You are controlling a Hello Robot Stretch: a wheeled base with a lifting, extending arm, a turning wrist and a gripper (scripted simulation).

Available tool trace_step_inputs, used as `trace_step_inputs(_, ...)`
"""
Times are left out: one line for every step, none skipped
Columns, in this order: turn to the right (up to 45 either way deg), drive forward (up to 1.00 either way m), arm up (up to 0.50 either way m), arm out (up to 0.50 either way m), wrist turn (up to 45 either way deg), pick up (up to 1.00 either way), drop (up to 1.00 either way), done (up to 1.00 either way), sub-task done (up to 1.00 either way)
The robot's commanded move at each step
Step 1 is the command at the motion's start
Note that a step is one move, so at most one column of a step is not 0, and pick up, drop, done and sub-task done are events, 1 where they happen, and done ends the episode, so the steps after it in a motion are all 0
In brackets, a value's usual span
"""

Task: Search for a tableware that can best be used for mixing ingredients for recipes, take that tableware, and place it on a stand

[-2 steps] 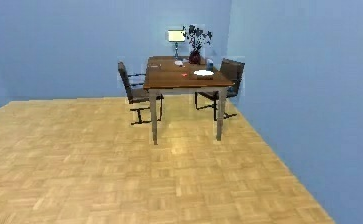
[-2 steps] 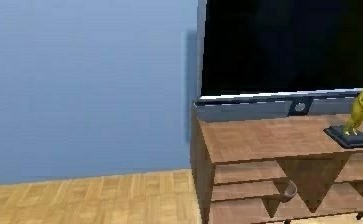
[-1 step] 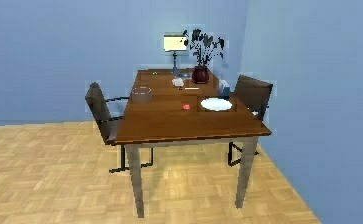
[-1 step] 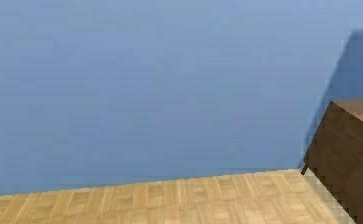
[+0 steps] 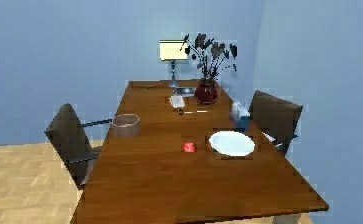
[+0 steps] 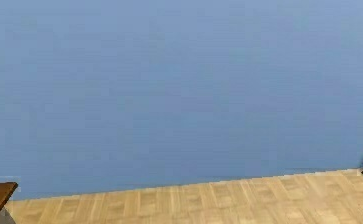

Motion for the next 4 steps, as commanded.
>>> trace_step_inputs(-45.0, 0.0, 0.0, 0.0, 0.0, 0.0, 0.0, 0.0, 0.0)
trace_step_inputs(-45.0, 0.0, 0.0, 0.0, 0.0, 0.0, 0.0, 0.0, 0.0)
trace_step_inputs(-15.0, 0.0, 0.0, 0.0, 0.0, 0.0, 0.0, 0.0, 0.0)
trace_step_inputs(42.0, 0.0, 0.0, 0.0, 0.0, 0.0, 0.0, 0.0, 0.0)
